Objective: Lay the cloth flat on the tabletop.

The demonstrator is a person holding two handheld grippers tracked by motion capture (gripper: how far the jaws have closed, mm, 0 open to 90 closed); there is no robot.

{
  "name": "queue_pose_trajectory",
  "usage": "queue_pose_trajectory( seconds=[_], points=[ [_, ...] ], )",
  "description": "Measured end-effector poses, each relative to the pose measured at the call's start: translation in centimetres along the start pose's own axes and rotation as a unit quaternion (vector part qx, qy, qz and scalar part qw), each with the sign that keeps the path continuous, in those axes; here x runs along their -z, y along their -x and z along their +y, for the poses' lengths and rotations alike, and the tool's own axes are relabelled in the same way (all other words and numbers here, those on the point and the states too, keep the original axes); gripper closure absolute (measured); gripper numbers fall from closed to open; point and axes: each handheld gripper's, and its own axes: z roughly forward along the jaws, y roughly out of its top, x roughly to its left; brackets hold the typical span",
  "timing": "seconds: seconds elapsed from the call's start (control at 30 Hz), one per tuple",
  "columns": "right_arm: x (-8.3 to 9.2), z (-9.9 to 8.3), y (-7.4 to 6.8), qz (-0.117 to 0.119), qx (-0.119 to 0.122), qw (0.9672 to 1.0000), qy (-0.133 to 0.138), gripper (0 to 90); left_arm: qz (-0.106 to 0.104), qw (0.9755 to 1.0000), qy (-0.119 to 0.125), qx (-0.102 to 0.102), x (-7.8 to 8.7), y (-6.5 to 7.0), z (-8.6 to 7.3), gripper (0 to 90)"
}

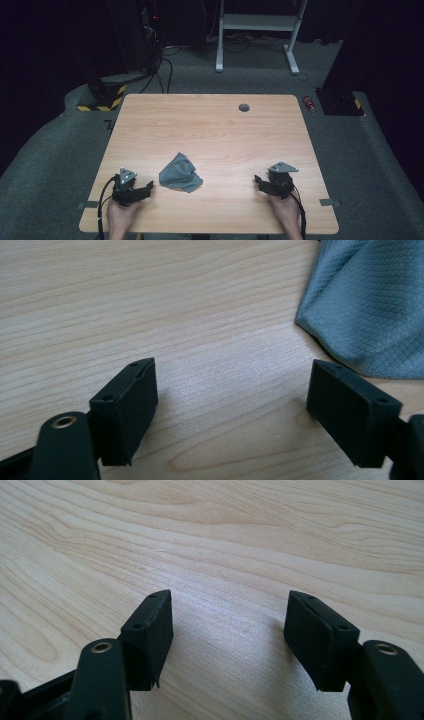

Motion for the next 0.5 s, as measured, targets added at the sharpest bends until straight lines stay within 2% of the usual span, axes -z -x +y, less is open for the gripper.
queue_pose_trajectory(
  seconds=[0.2, 0.43, 0.5],
  points=[
    [0.0, 0.0, 0.0, 0.001, 0.000, 1.0000, 0.000, 35.2, -0.002, 1.0000, -0.002, -0.001, 0.2, -0.1, -0.1, 21.5],
    [0.0, 0.0, 0.0, 0.002, 0.003, 1.0000, -0.001, 34.6, -0.026, 0.9993, 0.022, 0.016, 0.9, 0.4, 0.1, 23.9],
    [0.0, 0.0, 0.0, 0.002, 0.002, 1.0000, -0.001, 34.6, -0.044, 0.9984, 0.029, 0.023, 1.2, 0.6, 0.3, 24.3]
  ],
)
